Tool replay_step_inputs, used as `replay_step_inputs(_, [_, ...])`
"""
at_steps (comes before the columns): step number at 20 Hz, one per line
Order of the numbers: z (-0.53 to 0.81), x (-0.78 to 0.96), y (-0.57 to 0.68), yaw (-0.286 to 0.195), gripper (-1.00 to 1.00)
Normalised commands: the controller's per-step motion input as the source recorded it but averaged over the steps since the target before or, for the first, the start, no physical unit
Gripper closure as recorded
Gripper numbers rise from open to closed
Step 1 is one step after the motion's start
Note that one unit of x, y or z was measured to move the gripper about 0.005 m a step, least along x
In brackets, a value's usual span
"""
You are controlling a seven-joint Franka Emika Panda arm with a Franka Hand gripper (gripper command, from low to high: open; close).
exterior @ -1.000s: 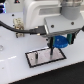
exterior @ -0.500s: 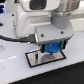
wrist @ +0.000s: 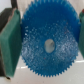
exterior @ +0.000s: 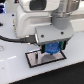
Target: Insert the blue gear onto the right peg, followed by the red gear
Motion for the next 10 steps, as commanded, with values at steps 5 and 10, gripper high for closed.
replay_step_inputs(5, [0.22,0.15,-0.01,0.0,1.0])
replay_step_inputs(10, [-0.02,0.05,-0.18,0.0,1.0])
